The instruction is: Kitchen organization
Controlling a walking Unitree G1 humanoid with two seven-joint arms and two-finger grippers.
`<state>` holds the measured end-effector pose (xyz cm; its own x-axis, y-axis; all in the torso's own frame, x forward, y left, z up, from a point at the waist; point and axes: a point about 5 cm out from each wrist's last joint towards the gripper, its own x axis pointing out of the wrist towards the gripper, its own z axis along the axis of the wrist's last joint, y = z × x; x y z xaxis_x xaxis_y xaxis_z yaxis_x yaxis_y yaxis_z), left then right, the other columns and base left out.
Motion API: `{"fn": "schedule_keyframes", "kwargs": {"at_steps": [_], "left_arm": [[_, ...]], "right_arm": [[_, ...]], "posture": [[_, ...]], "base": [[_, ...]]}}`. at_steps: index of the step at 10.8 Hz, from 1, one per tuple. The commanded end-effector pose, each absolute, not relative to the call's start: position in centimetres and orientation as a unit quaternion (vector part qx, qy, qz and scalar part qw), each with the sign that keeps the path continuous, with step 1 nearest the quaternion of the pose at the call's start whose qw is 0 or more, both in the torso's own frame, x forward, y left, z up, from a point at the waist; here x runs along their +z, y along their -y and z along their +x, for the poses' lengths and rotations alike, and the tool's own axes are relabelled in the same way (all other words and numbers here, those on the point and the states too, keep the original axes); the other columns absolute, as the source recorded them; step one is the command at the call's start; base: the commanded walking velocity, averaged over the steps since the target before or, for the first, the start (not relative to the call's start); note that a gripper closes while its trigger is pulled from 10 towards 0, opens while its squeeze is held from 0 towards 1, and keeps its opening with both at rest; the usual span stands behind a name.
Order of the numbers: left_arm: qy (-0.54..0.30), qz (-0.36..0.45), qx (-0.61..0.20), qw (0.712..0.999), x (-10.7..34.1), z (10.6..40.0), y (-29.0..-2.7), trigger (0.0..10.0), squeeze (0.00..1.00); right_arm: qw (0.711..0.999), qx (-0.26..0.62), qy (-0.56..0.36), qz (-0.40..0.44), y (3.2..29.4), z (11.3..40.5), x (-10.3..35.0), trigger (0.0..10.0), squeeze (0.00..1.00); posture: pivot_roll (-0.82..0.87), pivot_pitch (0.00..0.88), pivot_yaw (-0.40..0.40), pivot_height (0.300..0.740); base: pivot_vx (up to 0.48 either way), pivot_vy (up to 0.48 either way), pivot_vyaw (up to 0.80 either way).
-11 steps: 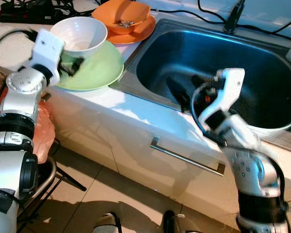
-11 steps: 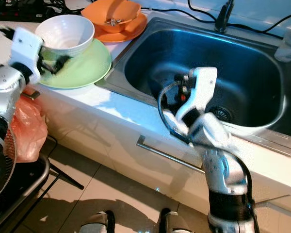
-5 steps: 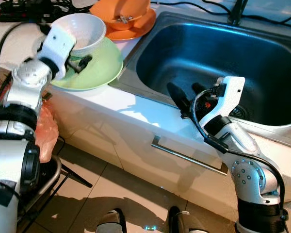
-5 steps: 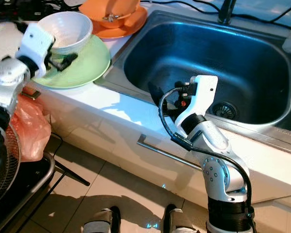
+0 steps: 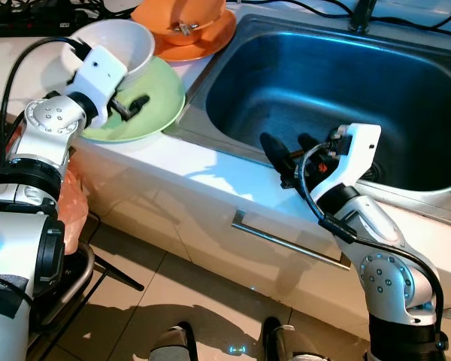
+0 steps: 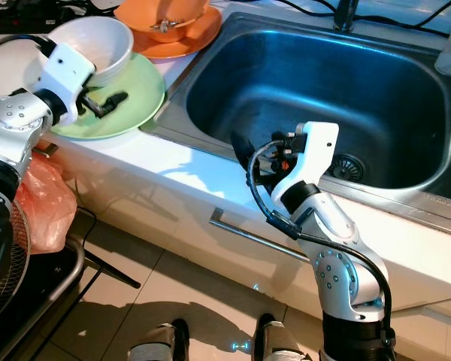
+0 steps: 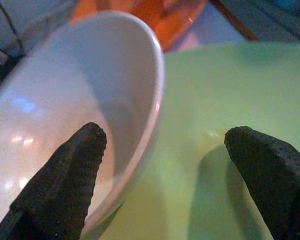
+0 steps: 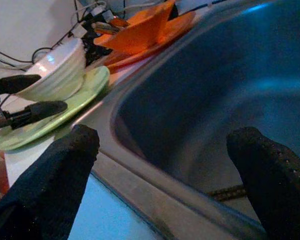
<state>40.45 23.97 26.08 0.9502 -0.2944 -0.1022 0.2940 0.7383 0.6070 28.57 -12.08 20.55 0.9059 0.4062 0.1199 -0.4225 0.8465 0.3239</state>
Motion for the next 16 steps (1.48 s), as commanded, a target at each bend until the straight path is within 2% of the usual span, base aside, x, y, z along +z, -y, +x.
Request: {"fn": "schedule_keyframes", "kwargs": {"at_steps": [1, 2, 3, 16], "left_arm": [[-0.031, 0.333, -0.167, 0.927, 25.93, 40.43, -24.32, 8.9, 0.00], [-0.045, 0.338, -0.165, 0.926, 25.63, 40.37, -24.61, 1.8, 0.00], [-0.045, 0.337, -0.165, 0.926, 25.64, 40.34, -24.70, 0.0, 0.00], [-0.027, 0.347, -0.166, 0.923, 26.43, 40.23, -24.93, 0.0, 0.00]], "right_arm": [[0.959, 0.218, 0.024, 0.180, 12.03, 28.14, 20.64, 10.0, 0.51], [0.959, 0.216, 0.023, 0.181, 12.03, 28.12, 20.60, 10.0, 0.51], [0.959, 0.215, 0.023, 0.181, 12.04, 28.13, 20.60, 10.0, 0.51], [0.961, 0.206, 0.023, 0.183, 12.15, 28.32, 20.45, 10.0, 0.51]], "posture": [[-0.08, 0.254, 0.094, 0.740], [-0.08, 0.254, 0.095, 0.740], [-0.08, 0.254, 0.096, 0.740], [-0.07, 0.242, 0.099, 0.740]], "base": [[0.000, 0.000, 0.00], [0.000, 0.000, 0.00], [0.000, 0.000, 0.00], [0.000, 0.000, 0.00]]}}
